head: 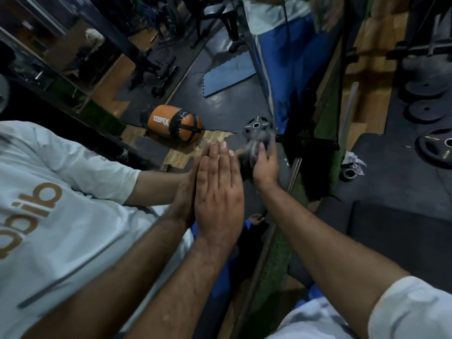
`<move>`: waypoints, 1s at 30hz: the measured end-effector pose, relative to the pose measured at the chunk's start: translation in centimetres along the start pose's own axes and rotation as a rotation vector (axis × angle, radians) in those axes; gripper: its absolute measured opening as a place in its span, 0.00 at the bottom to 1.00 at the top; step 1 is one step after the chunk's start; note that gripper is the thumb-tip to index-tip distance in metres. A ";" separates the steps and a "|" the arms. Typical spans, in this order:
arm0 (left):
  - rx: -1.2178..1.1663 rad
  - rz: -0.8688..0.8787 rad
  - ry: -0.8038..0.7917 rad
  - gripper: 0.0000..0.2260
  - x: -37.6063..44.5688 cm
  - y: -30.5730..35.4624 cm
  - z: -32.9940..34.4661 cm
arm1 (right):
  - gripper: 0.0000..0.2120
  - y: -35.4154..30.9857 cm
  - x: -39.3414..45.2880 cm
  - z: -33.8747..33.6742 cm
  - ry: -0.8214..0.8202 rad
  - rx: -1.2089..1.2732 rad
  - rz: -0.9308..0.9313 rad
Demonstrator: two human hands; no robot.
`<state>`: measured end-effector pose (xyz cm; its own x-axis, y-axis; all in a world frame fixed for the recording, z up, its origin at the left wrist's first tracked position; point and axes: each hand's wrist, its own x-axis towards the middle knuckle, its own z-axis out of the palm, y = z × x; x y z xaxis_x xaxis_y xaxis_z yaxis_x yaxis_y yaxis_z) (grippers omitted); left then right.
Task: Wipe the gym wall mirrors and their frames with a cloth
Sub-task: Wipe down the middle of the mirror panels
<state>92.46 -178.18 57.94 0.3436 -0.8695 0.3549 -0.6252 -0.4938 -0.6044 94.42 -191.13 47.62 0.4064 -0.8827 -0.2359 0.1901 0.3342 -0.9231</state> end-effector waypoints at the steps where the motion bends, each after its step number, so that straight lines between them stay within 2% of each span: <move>1: -0.006 -0.010 -0.010 0.31 -0.1 0.1 0.1 | 0.40 1.0 0.2 0.2 0.045 0.000 0.102; 2: 0.001 -0.011 -0.016 0.31 0.0 0.1 0.2 | 0.43 0.8 0.5 0.7 0.026 -0.012 0.136; 3: 0.011 -0.006 -0.017 0.31 -0.1 0.2 0.3 | 0.42 -0.7 0.0 1.0 -0.012 -0.037 0.090; 6: 0.011 0.006 0.015 0.29 -0.1 0.0 0.7 | 0.32 -6.3 -1.2 1.5 -0.136 -0.102 -0.287; 9: 0.015 -0.014 -0.020 0.29 0.0 0.2 0.5 | 0.29 -5.5 -0.7 0.4 -0.194 -0.207 -0.519; 10: 0.010 -0.018 -0.033 0.29 0.1 0.2 0.5 | 0.28 -3.6 -0.6 0.0 -0.184 -0.246 -0.499; 11: 0.004 -0.019 -0.040 0.29 0.1 0.2 0.4 | 0.28 -2.0 -0.7 -0.5 -0.153 -0.242 -0.372; 13: 0.004 -0.017 -0.055 0.29 0.0 0.3 0.2 | 0.28 -0.1 -0.8 -0.5 -0.043 -0.146 0.058; 14: 0.013 -0.018 -0.060 0.29 0.0 0.3 0.2 | 0.29 0.2 -0.6 -0.2 -0.002 -0.110 0.195; 15: 0.021 -0.017 -0.058 0.29 0.0 0.3 0.2 | 0.31 -0.6 -0.5 0.3 0.002 -0.096 0.210; 16: 0.027 -0.014 -0.056 0.28 0.0 0.3 0.4 | 0.32 -1.7 -0.5 0.9 -0.026 -0.100 0.149; 19: 0.013 -0.008 -0.069 0.26 0.1 0.2 0.3 | 0.31 -6.2 -1.6 1.8 -0.116 -0.092 -0.174; 22: -0.001 -0.016 -0.070 0.25 0.2 0.3 0.0 | 0.29 -4.9 -2.7 0.9 -0.160 -0.165 -0.385; 23: -0.014 -0.016 -0.075 0.26 0.2 0.4 -0.2 | 0.28 -3.1 -2.6 0.3 -0.160 -0.206 -0.390; 24: -0.032 -0.018 -0.074 0.27 0.1 0.4 -0.4 | 0.27 -1.2 -2.4 -0.1 -0.132 -0.209 -0.283; 26: -0.091 -0.028 -0.066 0.28 -0.5 0.2 -1.1 | 0.28 0.3 -2.8 0.2 -0.042 -0.110 0.094; 27: -0.124 -0.035 -0.067 0.28 -1.1 -0.1 -1.7 | 0.30 0.4 -2.9 0.9 0.001 -0.056 0.186; 28: -0.148 -0.042 -0.072 0.28 -1.8 -0.6 -2.2 | 0.33 -0.2 -3.0 1.8 0.023 -0.025 0.193; 30: -0.131 -0.059 -0.061 0.28 -3.9 -1.8 -3.7 | 0.33 -4.1 -4.3 3.7 0.023 -0.010 0.043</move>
<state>89.63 -173.89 60.26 0.4218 -0.8402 0.3408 -0.6877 -0.5414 -0.4837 95.15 -187.47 53.59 0.3932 -0.8750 -0.2824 0.1639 0.3689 -0.9149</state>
